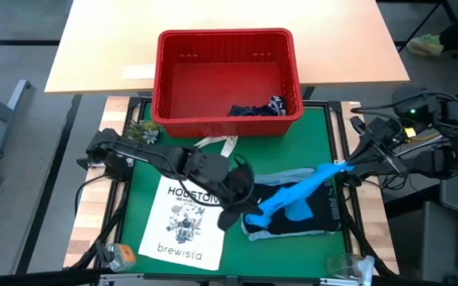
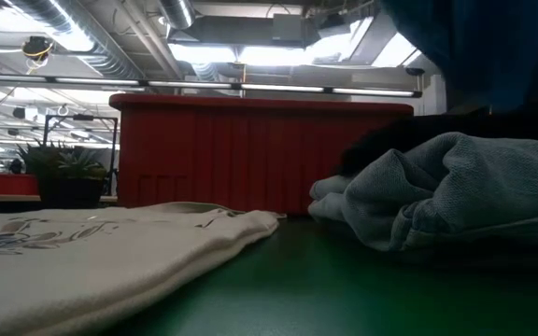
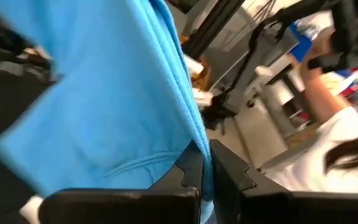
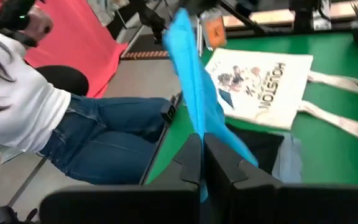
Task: Fold Laundry from Bin
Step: Fold the blue short
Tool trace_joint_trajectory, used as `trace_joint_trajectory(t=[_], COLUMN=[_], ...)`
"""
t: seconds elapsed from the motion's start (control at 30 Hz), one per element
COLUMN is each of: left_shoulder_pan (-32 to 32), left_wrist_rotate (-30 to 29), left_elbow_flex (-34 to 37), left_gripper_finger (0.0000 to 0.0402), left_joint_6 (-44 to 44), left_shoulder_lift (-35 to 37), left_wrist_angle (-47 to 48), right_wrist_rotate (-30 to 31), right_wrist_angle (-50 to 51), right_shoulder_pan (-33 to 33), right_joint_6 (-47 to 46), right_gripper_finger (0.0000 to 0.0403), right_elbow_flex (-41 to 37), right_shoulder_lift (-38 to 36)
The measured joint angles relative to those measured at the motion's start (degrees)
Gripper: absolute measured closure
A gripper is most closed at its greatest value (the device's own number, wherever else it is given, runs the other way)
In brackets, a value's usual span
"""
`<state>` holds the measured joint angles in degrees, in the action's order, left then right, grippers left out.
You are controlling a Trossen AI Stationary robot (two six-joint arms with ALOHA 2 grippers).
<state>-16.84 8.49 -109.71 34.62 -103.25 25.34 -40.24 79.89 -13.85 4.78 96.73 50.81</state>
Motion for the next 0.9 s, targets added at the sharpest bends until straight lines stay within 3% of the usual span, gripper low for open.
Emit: trace_joint_trajectory(t=[0.4,0.9], left_shoulder_pan=[-0.69,-2.44], left_wrist_rotate=[3.19,-4.27], left_elbow_flex=[0.02,0.03], left_gripper_finger=[0.0393,0.0393], left_joint_6=[10.39,10.92], left_shoulder_lift=[-6.72,-9.04], left_wrist_angle=[-11.69,-14.49], right_wrist_rotate=[-0.75,0.95], right_wrist_angle=[8.07,10.13], right_shoulder_pan=[0.0,-0.04], right_joint_6=[7.73,16.21], right_gripper_finger=[0.0395,0.0395], right_elbow_flex=[-1.23,-1.26], right_shoulder_lift=[-0.24,-2.46])
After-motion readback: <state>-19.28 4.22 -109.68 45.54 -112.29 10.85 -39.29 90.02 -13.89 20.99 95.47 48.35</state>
